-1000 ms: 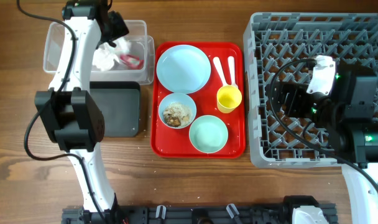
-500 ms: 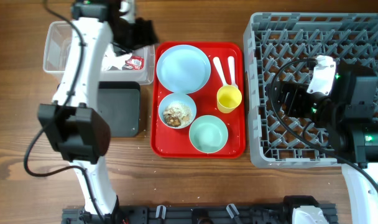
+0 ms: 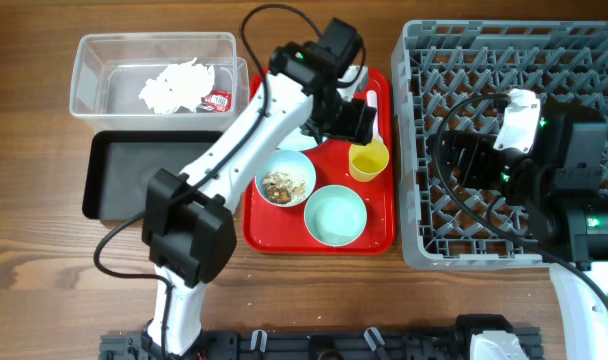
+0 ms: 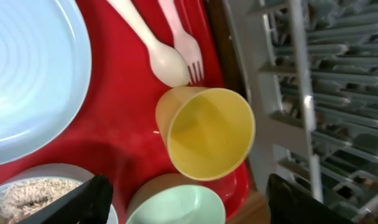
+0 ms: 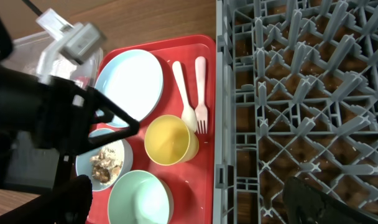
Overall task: Sort waste into correct bins and load items into the dishwasher rack
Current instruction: 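Move the left gripper to the yellow cup and grasp it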
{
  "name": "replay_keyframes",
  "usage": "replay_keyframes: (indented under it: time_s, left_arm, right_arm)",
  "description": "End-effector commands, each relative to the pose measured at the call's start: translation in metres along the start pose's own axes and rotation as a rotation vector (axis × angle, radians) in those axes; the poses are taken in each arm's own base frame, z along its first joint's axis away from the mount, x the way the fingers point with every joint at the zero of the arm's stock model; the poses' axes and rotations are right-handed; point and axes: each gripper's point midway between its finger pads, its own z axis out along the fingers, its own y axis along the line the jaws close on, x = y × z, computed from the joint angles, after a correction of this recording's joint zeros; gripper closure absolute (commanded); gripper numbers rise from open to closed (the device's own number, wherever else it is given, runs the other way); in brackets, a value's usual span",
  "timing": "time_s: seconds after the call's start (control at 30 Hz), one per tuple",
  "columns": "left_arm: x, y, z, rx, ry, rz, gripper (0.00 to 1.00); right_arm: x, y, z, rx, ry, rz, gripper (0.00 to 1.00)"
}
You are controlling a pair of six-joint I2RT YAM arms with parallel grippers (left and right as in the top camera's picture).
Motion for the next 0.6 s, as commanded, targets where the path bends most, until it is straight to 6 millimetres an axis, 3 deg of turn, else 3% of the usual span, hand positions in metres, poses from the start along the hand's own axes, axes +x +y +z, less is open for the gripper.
replay_keyframes:
  time_s: [0.0,0.2,0.57]
  left_arm:
    - [0.008,0.015,0.024,-0.083,0.015,-0.051,0.21]
    - [0.015,0.022,0.052,-0.078,0.007,-0.057,0.28]
    - [0.012,0.022,0.064,-0.068,-0.017,-0.050,0.47]
  right_arm:
    - [-0.007,0.003,-0.004,-0.003,-0.018,0.006,0.00]
    - [-0.007,0.003,-0.004,-0.003,-0.018,0.006,0.00]
    - [-0.006,0.003,-0.004,-0.002,-0.015,0.007,0.00]
